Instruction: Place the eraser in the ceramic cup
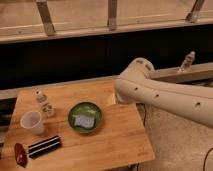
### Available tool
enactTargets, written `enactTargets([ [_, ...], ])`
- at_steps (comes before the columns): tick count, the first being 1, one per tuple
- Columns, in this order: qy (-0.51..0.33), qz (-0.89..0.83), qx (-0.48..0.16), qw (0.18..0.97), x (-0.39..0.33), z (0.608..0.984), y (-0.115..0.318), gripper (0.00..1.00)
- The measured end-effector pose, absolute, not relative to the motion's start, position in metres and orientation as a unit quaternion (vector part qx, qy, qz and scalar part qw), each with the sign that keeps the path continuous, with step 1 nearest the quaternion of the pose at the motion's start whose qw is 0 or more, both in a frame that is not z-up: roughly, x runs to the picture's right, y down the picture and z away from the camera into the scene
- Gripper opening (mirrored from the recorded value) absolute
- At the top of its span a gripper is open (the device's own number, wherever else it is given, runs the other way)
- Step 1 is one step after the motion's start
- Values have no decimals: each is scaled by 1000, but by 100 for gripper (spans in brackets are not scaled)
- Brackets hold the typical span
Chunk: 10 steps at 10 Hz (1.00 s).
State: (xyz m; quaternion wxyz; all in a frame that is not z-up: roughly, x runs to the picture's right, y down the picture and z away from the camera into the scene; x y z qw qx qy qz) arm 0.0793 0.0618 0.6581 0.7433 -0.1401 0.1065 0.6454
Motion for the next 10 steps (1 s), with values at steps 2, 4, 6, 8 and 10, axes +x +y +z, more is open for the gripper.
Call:
enactTargets([
  [2,106,645,-140,743,79,658,62,80],
  [4,106,645,-140,743,79,658,62,80],
  [6,107,645,-141,743,79,659,62,80],
  [8,106,645,-140,743,79,658,62,80],
  [10,102,644,-138,746,79,658,61,80],
])
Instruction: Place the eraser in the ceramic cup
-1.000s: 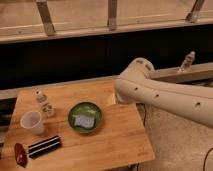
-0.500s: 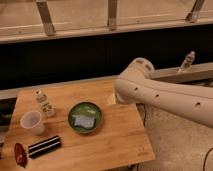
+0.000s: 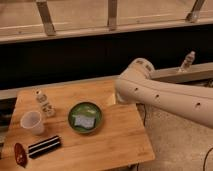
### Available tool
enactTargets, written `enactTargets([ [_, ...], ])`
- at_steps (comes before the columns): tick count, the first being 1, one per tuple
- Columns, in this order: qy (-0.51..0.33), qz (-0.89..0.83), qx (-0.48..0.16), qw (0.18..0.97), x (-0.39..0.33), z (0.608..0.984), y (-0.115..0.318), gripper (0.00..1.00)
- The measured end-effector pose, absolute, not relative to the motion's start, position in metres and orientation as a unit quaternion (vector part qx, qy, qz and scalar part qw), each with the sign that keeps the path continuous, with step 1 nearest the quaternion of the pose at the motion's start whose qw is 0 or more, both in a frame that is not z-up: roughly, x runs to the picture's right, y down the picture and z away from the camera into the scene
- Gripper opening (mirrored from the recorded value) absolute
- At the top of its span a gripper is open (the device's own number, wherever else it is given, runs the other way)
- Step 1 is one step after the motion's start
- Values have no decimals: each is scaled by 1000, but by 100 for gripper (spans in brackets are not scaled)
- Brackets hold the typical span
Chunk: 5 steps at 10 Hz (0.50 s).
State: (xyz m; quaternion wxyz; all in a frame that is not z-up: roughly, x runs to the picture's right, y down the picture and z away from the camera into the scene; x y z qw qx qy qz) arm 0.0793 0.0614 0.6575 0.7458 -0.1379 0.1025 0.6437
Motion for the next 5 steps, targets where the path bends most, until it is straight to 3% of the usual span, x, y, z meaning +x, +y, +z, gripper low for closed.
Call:
enactTargets([
  [5,41,454,-215,864,1,651,51,80],
])
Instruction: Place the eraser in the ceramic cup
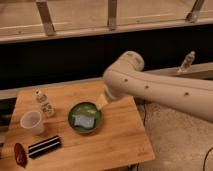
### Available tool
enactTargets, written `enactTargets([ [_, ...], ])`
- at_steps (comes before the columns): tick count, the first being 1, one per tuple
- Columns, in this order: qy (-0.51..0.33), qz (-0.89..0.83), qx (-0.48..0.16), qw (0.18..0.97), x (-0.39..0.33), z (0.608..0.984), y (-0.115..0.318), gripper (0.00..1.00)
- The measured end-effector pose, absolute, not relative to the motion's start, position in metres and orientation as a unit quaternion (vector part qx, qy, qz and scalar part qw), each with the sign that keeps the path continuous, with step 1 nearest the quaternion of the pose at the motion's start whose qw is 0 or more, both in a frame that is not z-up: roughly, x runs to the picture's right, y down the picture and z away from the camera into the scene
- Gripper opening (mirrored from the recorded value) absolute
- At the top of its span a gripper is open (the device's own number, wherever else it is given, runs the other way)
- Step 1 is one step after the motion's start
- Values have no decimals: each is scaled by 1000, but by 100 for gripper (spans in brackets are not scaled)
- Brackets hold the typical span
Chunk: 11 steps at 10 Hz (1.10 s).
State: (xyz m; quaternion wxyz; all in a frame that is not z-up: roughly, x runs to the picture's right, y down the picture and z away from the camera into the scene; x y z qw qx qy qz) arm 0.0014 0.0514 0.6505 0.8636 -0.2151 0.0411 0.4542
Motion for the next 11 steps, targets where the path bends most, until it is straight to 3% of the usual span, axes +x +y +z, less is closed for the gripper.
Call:
enactTargets([
  [4,-12,295,-311,903,-110,656,74,80],
  [11,-10,291,-316,903,-112,657,76,80],
])
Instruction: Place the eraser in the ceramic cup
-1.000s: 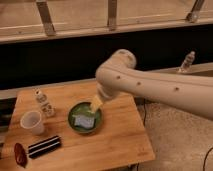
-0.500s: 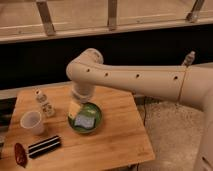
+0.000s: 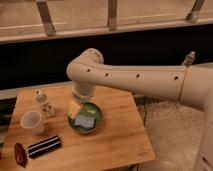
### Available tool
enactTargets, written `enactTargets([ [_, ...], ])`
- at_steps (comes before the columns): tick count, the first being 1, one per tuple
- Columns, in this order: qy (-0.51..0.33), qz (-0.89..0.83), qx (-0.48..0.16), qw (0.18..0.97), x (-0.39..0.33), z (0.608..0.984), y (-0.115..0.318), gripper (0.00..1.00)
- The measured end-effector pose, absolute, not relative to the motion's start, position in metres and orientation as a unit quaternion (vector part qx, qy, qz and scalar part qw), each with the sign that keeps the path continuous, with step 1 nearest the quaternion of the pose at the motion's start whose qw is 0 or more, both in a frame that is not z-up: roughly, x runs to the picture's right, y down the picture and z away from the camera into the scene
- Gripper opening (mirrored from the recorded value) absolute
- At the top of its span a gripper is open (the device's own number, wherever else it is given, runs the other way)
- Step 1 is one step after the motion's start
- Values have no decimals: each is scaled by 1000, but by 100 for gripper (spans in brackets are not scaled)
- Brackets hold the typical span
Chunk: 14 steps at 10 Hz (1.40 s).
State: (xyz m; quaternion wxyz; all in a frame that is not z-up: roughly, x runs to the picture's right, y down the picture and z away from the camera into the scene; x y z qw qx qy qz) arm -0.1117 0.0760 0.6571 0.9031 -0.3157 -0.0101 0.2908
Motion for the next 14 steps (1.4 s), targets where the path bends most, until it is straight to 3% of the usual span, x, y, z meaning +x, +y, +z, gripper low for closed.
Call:
enactTargets([
  [3,-26,243,-336,909,-145,665,81,80],
  [6,-50,166,-366,914,-221,678,89,80],
  [9,-65,78,-384,918,-287,680,126,80],
  [14,-58,66,-395,915,-279,674,164,80],
])
